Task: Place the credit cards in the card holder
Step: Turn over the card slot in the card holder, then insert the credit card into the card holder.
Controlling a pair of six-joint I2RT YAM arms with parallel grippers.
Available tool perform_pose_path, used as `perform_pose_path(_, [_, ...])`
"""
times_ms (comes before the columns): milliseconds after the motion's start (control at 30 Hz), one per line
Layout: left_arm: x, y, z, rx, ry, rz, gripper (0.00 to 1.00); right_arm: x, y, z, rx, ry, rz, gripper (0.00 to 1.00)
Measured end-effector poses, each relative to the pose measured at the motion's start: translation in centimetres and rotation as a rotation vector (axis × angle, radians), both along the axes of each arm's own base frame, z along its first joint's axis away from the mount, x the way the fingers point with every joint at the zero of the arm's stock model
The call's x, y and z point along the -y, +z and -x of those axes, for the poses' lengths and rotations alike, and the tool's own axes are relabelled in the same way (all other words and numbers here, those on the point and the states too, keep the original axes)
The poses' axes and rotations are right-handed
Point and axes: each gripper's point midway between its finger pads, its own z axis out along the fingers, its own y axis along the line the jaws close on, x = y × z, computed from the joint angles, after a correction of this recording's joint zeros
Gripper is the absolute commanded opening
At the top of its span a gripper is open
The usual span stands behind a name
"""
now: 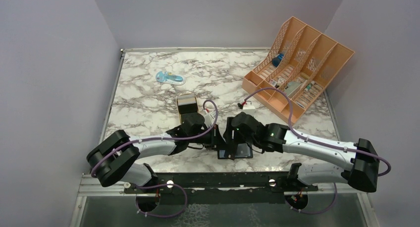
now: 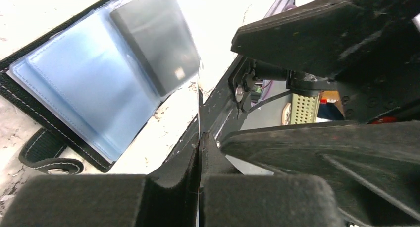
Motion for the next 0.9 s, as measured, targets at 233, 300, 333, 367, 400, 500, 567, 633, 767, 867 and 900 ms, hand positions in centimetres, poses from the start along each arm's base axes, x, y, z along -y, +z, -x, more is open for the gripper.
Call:
perform_pose_path(233, [0.0,-0.8,-0.6,0.002,0.03,-0.024,0.0,2.6,-0.9,-1.7,0.013,-0.046,0.062,0.5])
perform_pose_path(300, [0.0,-1.0,-0.9,0.008,0.047,-0.032,0.0,3.7,-1.6,-2.3,0.004,-0.068,0.088,0.47])
perform_pose_path(333, [-0.1,-1.1,-1.0,0.009,0.054,-0.035,0.0,4.4,-2.1,-2.7,-0.002,-0.08,0.099,0.45])
perform_pose_path(367, [-0.1,-1.3,-1.1,0.01,0.061,-0.04,0.0,5.3,-2.6,-3.1,-0.01,-0.099,0.111,0.43])
perform_pose_path(400, [-0.2,-1.4,-1.2,0.01,0.067,-0.045,0.0,6.0,-3.1,-3.3,-0.018,-0.107,0.123,0.42])
perform_pose_path(500, [-0.2,-2.2,-1.5,0.003,0.083,-0.064,0.0,7.8,-4.6,-3.7,-0.051,-0.133,0.148,0.38])
perform_pose_path(567, [-0.2,-2.9,-1.6,-0.011,0.088,-0.083,0.0,8.3,-5.3,-3.7,-0.069,-0.13,0.153,0.36])
perform_pose_path(633, [-0.3,-3.6,-1.6,-0.025,0.095,-0.1,0.0,8.6,-6.0,-3.6,-0.085,-0.124,0.154,0.34])
perform_pose_path(767, [-0.1,-4.3,-1.8,-0.044,0.103,-0.119,0.0,9.3,-7.8,-3.2,-0.119,-0.114,0.17,0.32])
perform_pose_path(867, [0.0,-4.5,-1.9,-0.052,0.106,-0.123,0.0,9.3,-8.7,-2.7,-0.143,-0.097,0.162,0.31])
perform_pose_path(900, [0.0,-4.5,-1.9,-0.054,0.106,-0.124,0.0,9.3,-9.0,-2.5,-0.151,-0.091,0.158,0.31])
